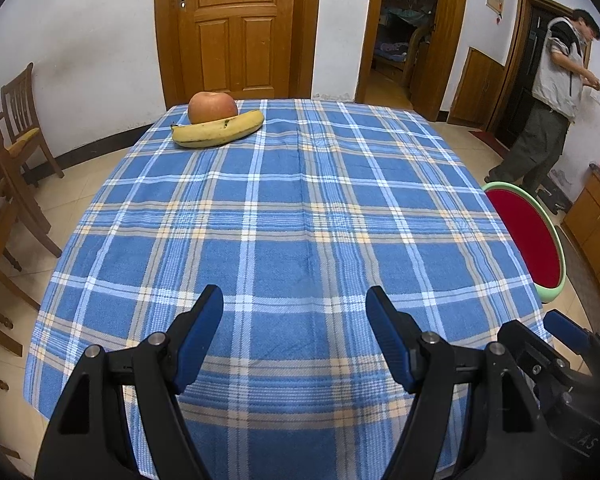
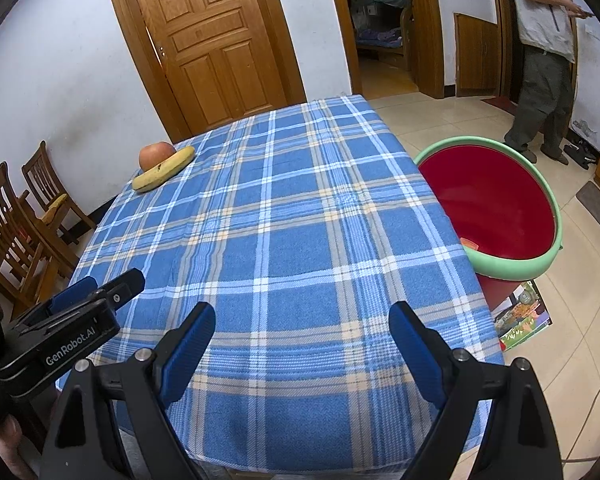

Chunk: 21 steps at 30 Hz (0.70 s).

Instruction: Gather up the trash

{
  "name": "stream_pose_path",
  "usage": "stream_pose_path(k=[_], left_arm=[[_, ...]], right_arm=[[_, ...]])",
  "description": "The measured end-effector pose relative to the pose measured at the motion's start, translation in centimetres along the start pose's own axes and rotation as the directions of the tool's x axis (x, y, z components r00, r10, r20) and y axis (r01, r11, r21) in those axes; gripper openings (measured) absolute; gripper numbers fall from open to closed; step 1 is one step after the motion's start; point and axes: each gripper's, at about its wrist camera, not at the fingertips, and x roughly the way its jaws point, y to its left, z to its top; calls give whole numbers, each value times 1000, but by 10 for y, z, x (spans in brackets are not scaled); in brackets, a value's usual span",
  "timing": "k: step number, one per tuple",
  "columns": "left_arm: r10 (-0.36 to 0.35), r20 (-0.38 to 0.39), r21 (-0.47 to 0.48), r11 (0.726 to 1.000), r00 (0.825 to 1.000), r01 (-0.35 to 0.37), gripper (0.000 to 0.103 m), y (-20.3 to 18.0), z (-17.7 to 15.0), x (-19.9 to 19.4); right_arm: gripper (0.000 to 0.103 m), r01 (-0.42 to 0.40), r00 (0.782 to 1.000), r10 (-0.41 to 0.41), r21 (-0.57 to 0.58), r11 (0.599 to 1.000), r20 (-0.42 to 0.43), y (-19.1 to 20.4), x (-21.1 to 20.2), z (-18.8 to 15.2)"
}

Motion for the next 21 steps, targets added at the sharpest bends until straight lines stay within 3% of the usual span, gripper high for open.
stream_pose_path(k=[21], left_arm=[[0,1,3,1000,1000,0,73,-1,0,-1]], right_arm=[[90,1,1000,-1,0,1000,2,-1,-1,1]])
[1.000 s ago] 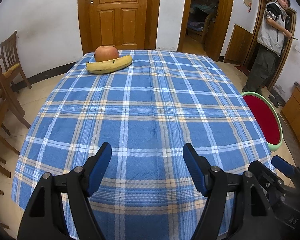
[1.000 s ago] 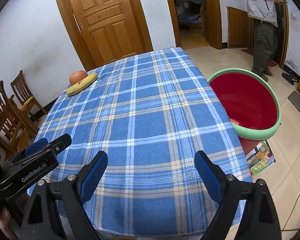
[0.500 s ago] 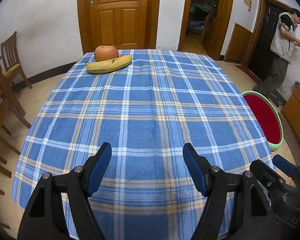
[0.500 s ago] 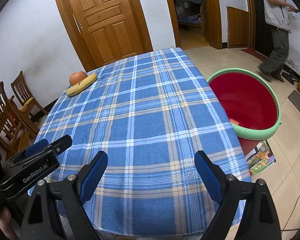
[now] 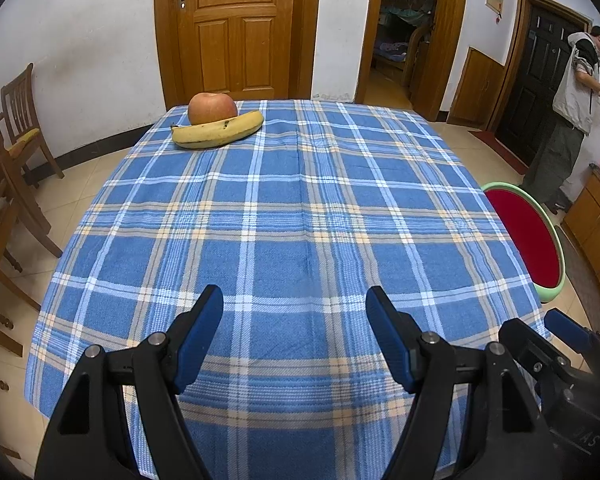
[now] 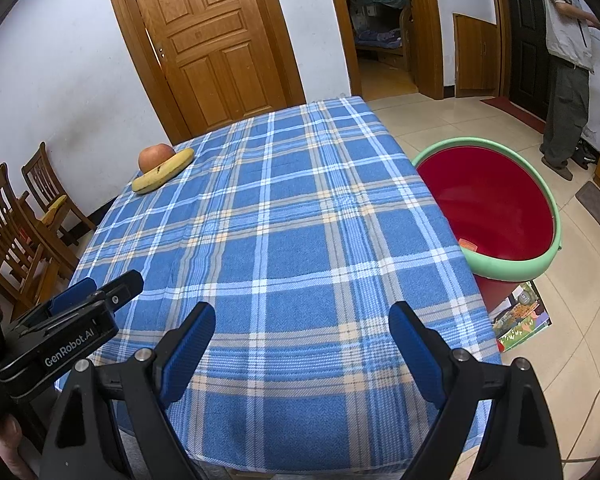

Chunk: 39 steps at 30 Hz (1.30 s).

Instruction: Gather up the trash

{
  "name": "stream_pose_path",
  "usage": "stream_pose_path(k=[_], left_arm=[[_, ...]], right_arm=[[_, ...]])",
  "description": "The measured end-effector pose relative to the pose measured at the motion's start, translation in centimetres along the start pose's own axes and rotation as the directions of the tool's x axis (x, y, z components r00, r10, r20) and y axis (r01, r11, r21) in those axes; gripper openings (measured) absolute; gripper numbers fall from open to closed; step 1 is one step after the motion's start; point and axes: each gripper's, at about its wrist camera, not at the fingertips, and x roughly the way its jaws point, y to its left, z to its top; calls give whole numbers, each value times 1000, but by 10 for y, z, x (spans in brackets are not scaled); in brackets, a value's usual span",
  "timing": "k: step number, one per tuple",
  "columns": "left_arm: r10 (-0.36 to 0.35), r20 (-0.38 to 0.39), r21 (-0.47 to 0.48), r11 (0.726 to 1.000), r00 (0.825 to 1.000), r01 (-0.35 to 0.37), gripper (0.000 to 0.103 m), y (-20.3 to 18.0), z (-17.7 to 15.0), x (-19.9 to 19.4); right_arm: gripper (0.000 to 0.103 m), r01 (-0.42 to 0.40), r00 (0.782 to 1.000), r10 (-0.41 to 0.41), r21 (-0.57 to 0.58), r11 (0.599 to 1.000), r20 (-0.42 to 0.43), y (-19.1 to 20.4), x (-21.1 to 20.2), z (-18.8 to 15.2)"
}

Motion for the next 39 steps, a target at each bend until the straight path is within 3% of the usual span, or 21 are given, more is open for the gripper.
stream_pose_path(k=[39], left_arm=[[-13,-6,4,1000,1000,14,73,-4,0,-1]], right_arm=[[90,3,1000,-3,4,1000,-1,-3,-1,4]])
